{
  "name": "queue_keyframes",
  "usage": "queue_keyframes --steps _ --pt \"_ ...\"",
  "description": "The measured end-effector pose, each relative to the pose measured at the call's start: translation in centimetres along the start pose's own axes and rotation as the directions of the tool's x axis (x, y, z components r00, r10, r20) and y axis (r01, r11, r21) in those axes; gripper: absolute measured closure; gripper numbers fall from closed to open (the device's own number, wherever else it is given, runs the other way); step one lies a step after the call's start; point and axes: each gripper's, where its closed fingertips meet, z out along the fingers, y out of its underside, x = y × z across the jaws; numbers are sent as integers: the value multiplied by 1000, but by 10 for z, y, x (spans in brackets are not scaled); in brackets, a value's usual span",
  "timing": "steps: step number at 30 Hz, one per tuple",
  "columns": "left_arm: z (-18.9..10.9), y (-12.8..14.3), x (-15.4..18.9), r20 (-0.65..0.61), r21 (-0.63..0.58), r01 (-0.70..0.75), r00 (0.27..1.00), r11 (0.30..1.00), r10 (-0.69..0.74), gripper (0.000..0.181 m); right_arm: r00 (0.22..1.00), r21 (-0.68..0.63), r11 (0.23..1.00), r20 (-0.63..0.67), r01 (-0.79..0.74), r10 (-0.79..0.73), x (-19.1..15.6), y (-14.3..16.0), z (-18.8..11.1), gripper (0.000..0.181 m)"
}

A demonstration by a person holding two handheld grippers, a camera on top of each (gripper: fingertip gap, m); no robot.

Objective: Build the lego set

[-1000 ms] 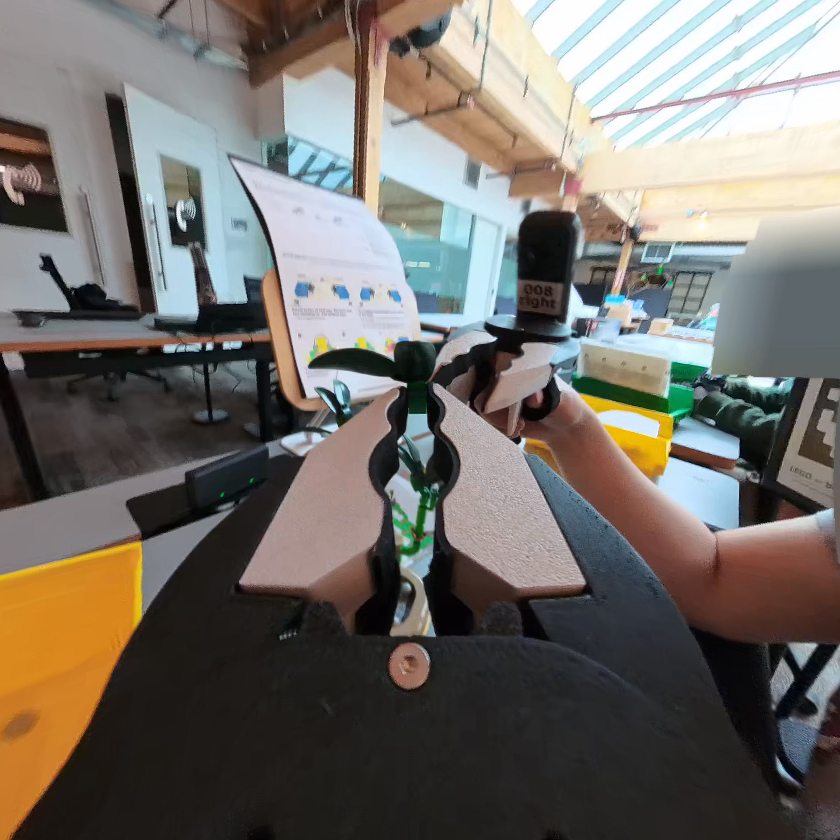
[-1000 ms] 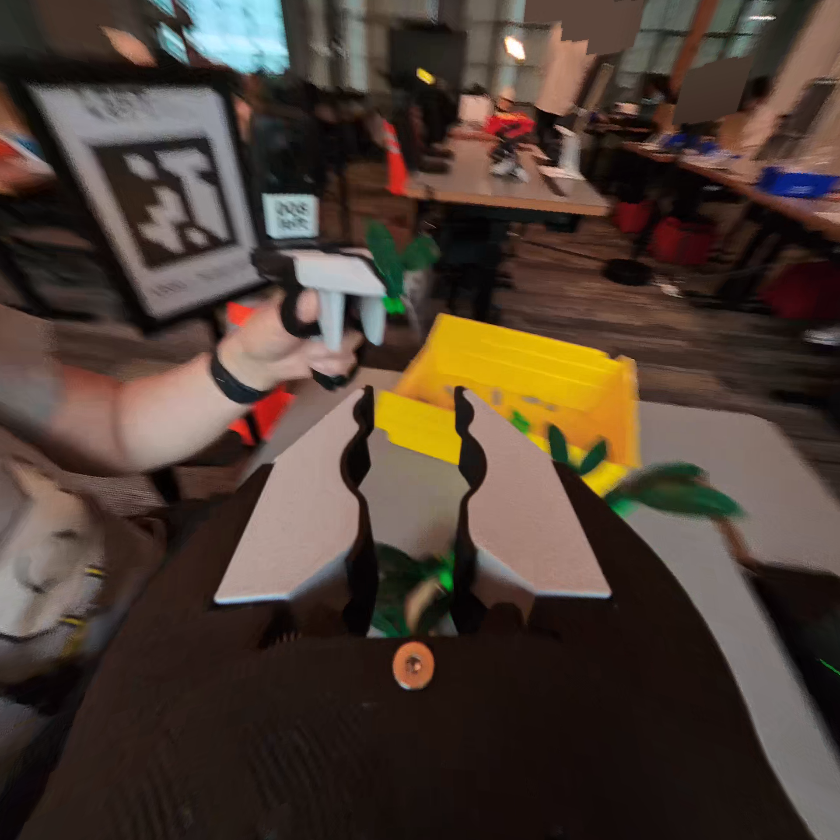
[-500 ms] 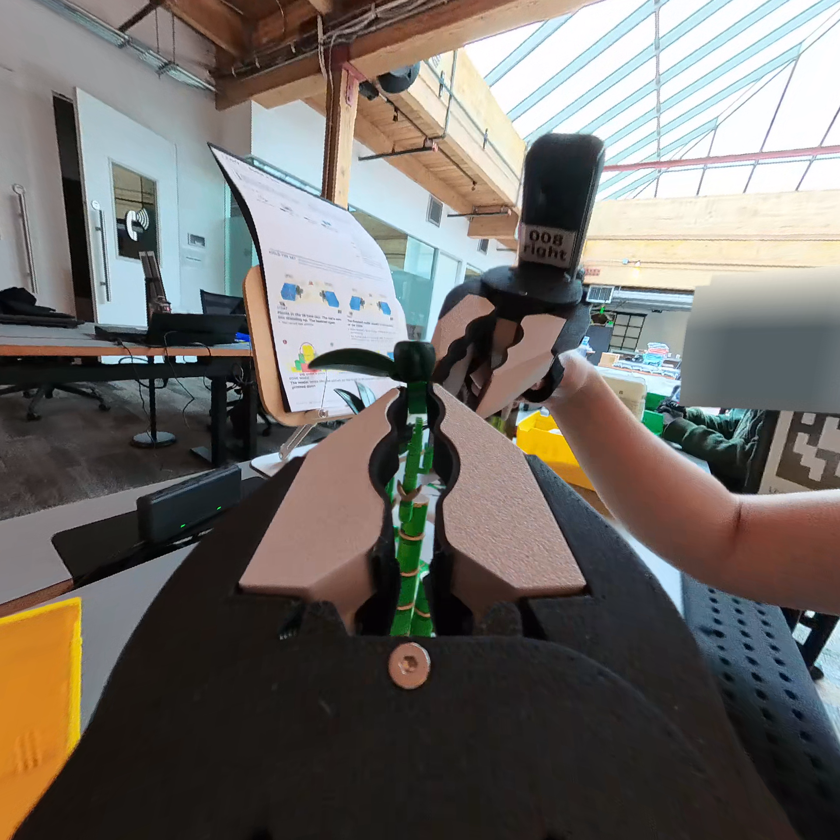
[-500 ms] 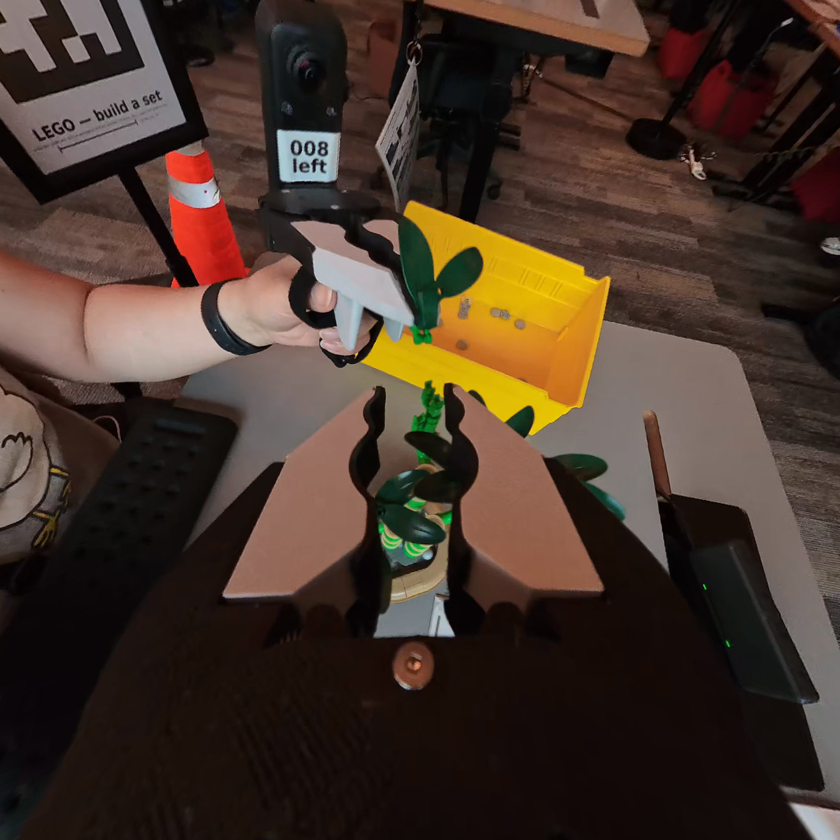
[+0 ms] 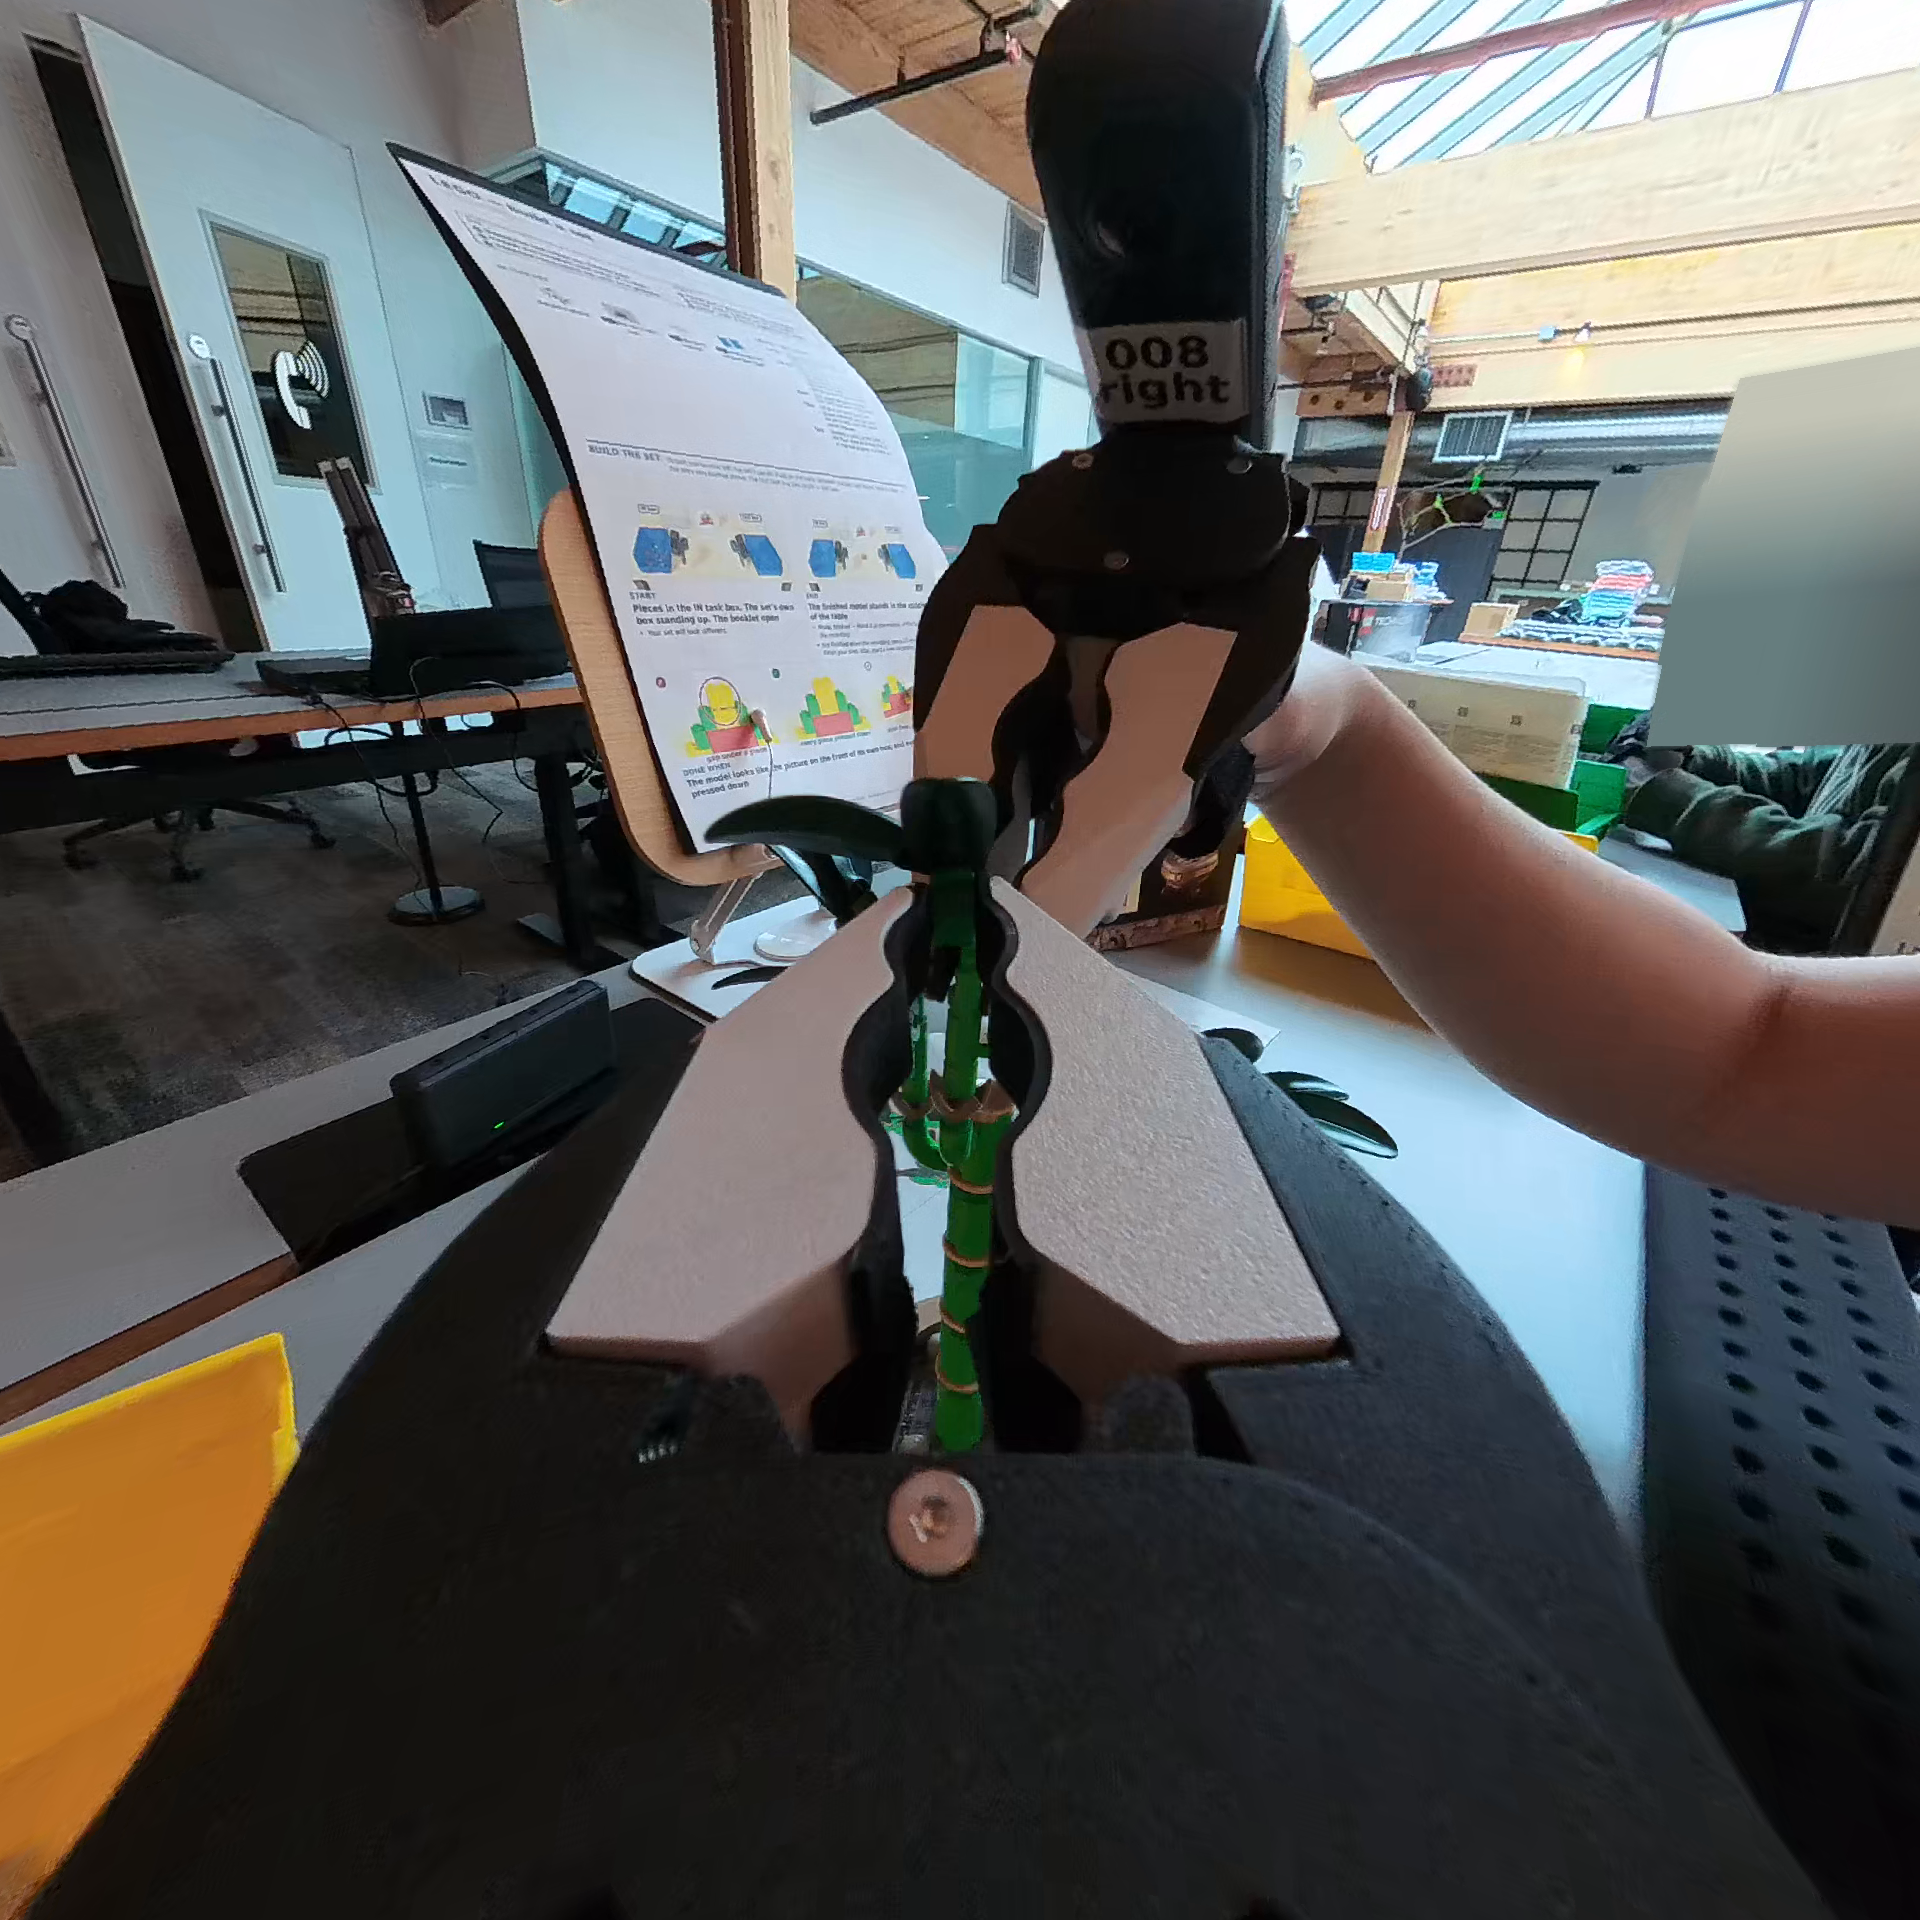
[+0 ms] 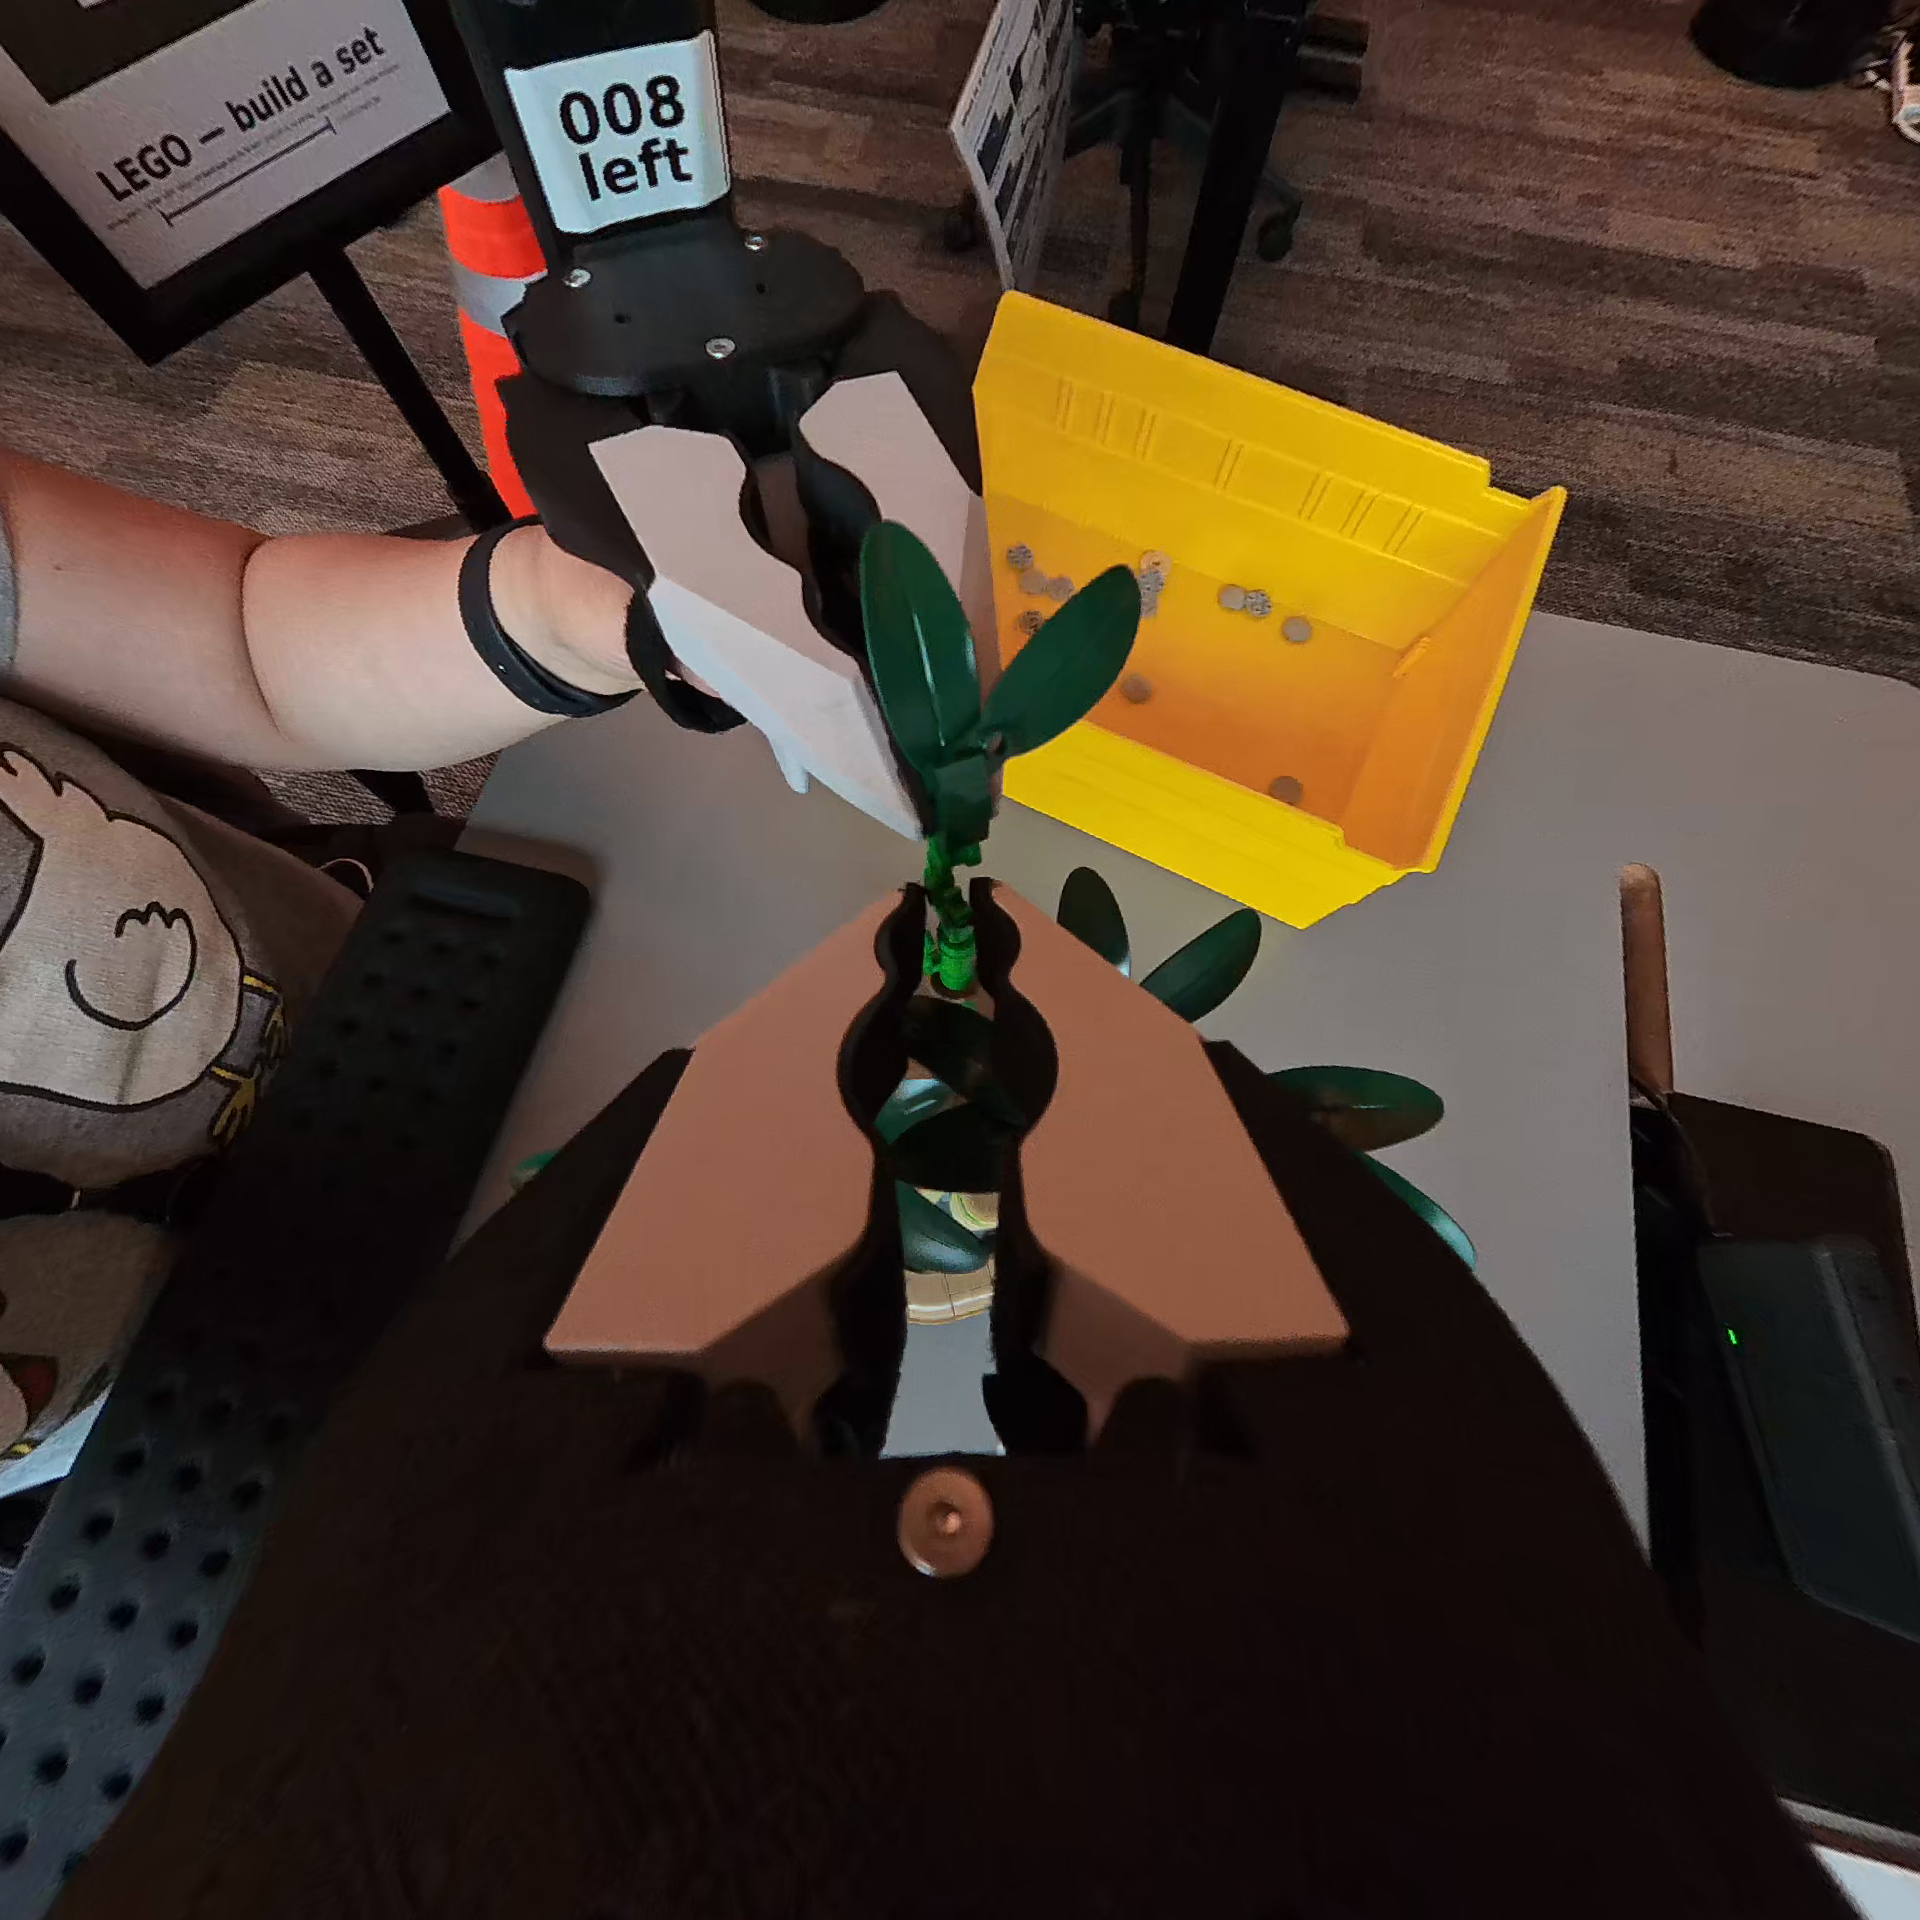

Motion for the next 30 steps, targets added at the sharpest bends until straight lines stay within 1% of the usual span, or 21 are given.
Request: queue_keyframes --steps 5,11,16,19,27,30 --pt "0 0 1 -7 -11 -11 1000 1000 11 176 999 28 999 15 -42 42 2 1 -2 174" --pt "2 1 3 -21 -61 -45 999 997 44 176 999 57 998 24 -33 31 0 1 -2 174" --pt "1 2 4 -53 -90 -24 998 996 20 176 998 85 995 38 -57 54 -1 0 -1 175" --pt "0 2 5 -60 -101 -40 998 994 34 176 996 99 992 51 -75 71 -1 0 -2 175" --pt "-1 4 5 -93 -218 -96 993 971 78 175 999 105 994 24 -39 37 -2 -1 0 177" --pt "-2 4 4 -88 -260 -82 994 962 60 175 998 115 992 21 -55 53 -2 -1 0 177"
